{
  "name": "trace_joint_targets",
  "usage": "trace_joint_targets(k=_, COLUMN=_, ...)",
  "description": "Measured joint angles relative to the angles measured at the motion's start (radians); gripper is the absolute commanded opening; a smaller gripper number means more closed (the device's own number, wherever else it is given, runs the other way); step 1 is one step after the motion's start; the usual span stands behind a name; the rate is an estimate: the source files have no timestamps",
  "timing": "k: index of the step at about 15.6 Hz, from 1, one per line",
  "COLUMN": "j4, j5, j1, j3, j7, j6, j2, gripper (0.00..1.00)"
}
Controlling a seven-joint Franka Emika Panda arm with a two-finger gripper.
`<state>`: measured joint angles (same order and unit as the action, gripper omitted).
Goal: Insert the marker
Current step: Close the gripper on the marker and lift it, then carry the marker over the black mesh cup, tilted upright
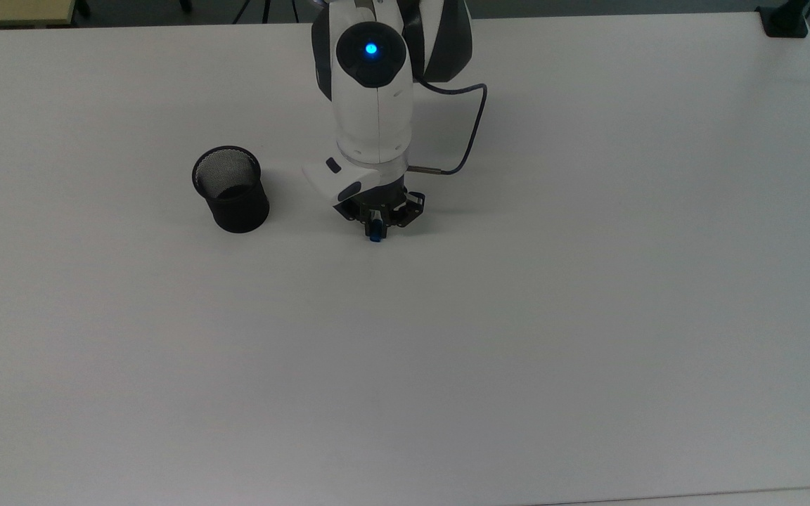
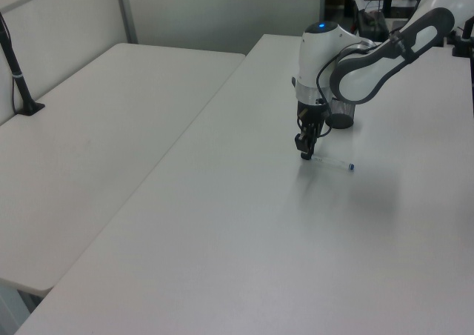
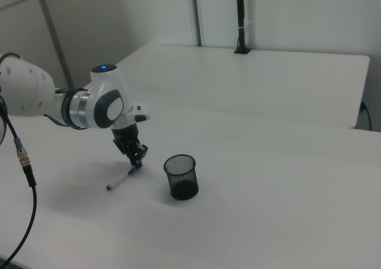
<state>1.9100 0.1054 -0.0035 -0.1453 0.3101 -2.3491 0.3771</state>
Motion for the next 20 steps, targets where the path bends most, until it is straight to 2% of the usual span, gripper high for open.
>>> trace_joint_targets(k=4, j4=-0.025, j5=0.000, j1=-0.005, j3=0.000, j7=0.025, j6=0.000, j2=-0.011, gripper=0.00)
trace_joint_targets(k=6, j4=-0.036, j5=0.000, j1=-0.014, j3=0.000, j7=0.026, j6=0.000, j2=-0.045, gripper=0.00)
trace_joint_targets(k=11, j4=-0.038, j5=0.003, j1=-0.090, j3=0.002, j7=0.024, j6=0.000, j2=-0.207, gripper=0.00)
trace_joint_targets(k=13, j4=-0.030, j5=0.028, j1=-0.128, j3=0.003, j7=0.011, j6=0.000, j2=-0.274, gripper=0.00)
trace_joint_targets(k=15, j4=0.011, j5=0.063, j1=-0.169, j3=0.004, j7=-0.005, j6=-0.021, j2=-0.347, gripper=0.00)
trace_joint_targets(k=18, j4=0.163, j5=0.081, j1=-0.225, j3=0.004, j7=-0.035, j6=-0.222, j2=-0.453, gripper=0.00)
trace_joint_targets(k=20, j4=0.244, j5=0.113, j1=-0.255, j3=0.005, j7=-0.036, j6=-0.326, j2=-0.484, gripper=0.00)
